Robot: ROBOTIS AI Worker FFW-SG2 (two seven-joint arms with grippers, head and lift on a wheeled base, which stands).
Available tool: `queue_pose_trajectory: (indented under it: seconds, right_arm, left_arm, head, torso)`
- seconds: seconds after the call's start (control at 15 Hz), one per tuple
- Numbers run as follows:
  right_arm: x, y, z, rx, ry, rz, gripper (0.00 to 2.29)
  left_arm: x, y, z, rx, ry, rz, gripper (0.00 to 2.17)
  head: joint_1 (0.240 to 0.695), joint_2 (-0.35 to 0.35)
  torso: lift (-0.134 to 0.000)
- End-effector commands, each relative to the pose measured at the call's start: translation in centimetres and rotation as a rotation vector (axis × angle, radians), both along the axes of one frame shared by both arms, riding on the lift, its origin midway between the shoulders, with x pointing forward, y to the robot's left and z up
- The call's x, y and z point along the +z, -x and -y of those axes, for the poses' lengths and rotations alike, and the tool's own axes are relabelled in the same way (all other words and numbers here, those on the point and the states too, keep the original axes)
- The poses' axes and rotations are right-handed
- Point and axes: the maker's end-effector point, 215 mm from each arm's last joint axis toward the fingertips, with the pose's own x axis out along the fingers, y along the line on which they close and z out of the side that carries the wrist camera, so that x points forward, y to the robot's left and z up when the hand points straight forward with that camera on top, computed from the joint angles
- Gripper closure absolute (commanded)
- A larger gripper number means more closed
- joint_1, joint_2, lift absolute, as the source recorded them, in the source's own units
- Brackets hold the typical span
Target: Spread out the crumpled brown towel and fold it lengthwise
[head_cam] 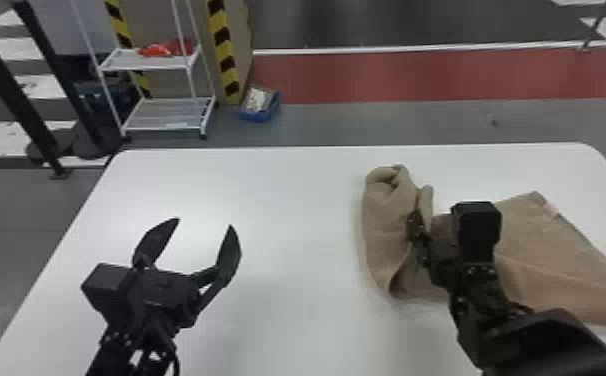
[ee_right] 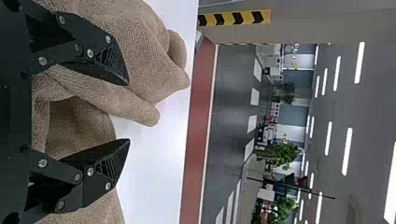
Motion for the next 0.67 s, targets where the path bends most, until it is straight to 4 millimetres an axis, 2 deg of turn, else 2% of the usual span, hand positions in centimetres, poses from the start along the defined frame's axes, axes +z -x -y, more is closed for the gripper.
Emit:
queue_pose_trajectory:
  seconds: [0.0,0.2,0.33,0.4,0.6]
  right_arm:
    - [1.2,0.4,1.2,-0.025,-0.006,0.026,0.11]
    - [2.6,0.8,2.2,-0.050,-0.009,0.050,0.11]
    - [3.4,0.8,1.6,-0.033,-0.053,0.056,0.14]
    - [4.0,0.7,0.6,-0.003,-0.078,0.059,0.19]
    - [4.9,0.9,-5.4,0.133,-0.112,0.065,0.22]
  left_arm:
    - [0.3,0.1,0.1,-0.004,-0.002,0.005,0.14]
    - [0.4,0.1,0.2,-0.008,-0.005,0.006,0.14]
    - [0.3,0.1,0.4,-0.012,-0.003,0.005,0.14]
    - [0.3,0.1,0.6,-0.015,-0.002,0.004,0.14]
    - [0.2,0.1,0.8,-0.017,0.000,0.003,0.14]
  head:
    - [0.695,0.075]
    - [0.695,0.055]
    - [0.695,0.048]
    - [0.695,0.047]
    - [0.695,0.071]
  torso:
    - [-0.128]
    - [-0.128]
    - [-0.128]
    - [-0.128]
    - [-0.128]
